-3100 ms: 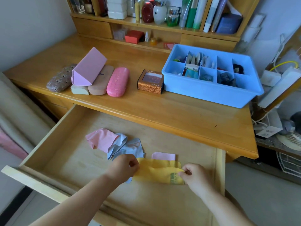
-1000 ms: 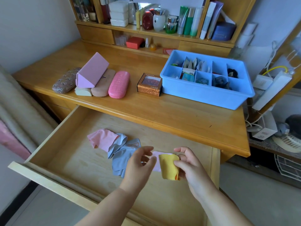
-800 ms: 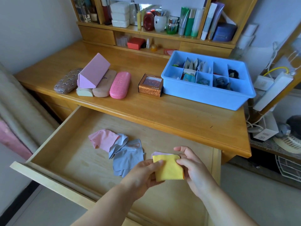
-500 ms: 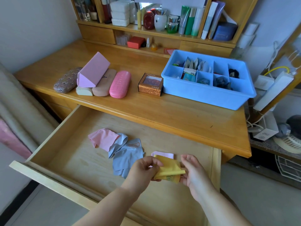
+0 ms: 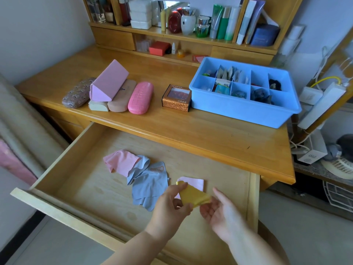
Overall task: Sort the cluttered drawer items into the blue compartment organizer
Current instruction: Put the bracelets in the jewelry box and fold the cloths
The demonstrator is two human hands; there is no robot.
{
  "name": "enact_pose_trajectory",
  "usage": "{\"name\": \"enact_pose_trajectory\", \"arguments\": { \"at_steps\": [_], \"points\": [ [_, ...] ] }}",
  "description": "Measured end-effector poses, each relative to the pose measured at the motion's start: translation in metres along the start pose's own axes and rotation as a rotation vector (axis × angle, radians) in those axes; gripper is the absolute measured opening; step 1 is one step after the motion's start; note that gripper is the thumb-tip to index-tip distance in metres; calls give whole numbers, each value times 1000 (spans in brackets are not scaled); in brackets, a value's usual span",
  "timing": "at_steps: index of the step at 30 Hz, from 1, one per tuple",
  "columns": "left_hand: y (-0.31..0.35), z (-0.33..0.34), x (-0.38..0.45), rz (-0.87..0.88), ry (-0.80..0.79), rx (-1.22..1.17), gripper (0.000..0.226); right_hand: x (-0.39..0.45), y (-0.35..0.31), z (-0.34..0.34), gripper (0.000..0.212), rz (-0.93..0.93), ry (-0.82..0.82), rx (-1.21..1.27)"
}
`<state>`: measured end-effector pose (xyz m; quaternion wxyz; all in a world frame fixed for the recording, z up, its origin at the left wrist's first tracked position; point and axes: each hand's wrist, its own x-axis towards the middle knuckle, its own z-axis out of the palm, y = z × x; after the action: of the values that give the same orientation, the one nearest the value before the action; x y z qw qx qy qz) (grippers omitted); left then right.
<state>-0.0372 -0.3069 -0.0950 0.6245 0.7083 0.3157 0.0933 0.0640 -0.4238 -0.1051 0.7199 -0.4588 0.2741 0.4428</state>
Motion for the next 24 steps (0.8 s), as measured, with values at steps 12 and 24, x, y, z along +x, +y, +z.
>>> {"name": "enact_pose_trajectory", "arguments": {
  "at_steps": [12,24],
  "points": [
    [-3,13,-9,375,-182,278,77,-31,8,16,19,-325,-239,-561],
    [-7,-8,17,-401,-216,-546,78,-10,-2,11,18,-100,-184,-272]
  ]
}}
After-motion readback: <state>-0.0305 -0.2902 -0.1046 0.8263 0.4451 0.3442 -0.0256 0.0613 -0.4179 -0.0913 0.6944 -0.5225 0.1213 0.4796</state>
